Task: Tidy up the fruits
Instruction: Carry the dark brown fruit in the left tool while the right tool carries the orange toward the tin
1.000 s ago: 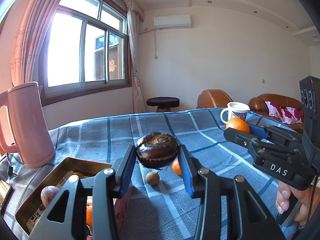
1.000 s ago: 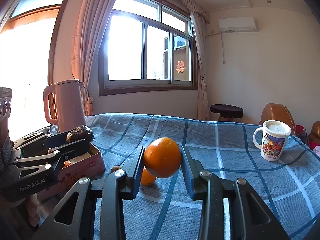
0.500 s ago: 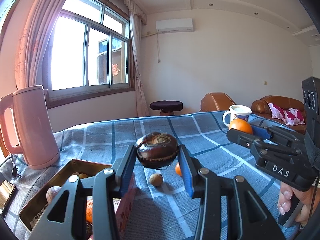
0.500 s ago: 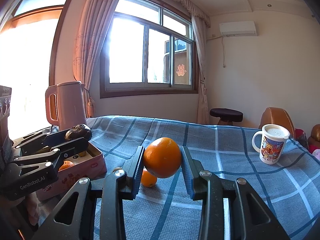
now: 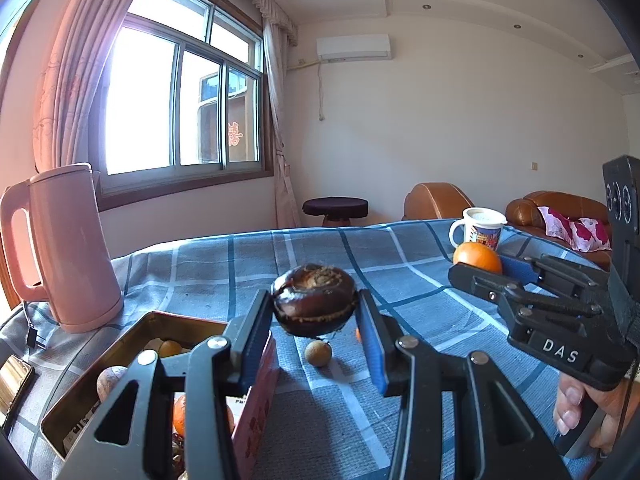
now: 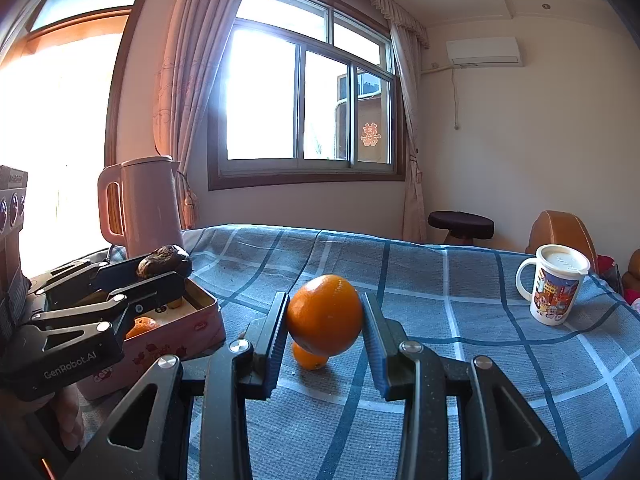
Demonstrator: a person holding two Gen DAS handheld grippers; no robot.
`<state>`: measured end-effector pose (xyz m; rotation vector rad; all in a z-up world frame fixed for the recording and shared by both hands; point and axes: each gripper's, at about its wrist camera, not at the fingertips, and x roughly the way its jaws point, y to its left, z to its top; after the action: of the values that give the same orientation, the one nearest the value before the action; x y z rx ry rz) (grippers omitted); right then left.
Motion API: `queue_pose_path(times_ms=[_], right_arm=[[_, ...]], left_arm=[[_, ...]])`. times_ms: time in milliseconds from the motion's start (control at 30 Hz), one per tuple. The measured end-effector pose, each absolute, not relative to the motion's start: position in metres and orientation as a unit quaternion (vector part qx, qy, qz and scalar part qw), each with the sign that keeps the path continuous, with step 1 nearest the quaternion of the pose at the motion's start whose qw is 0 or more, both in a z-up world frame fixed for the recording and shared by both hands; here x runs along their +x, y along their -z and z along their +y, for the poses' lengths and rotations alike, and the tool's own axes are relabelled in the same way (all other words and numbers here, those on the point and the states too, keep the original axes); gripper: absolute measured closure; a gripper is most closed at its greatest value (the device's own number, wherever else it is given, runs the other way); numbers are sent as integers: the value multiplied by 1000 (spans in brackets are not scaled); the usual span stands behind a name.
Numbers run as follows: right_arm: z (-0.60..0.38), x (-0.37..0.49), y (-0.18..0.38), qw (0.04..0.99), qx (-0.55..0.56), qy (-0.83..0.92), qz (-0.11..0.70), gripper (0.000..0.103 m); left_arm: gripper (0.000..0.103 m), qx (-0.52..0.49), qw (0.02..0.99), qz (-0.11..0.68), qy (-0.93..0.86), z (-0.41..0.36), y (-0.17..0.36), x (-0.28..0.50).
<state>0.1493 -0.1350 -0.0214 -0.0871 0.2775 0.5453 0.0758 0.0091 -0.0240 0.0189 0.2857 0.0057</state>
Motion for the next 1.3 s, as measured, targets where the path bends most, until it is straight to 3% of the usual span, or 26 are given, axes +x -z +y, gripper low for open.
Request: queue_pose_path(times_ms=[1300], right_arm=[[-53, 139, 26, 926, -107, -329, 152, 65]], left_arm=[[58, -24, 986, 156, -43, 63, 27, 53]])
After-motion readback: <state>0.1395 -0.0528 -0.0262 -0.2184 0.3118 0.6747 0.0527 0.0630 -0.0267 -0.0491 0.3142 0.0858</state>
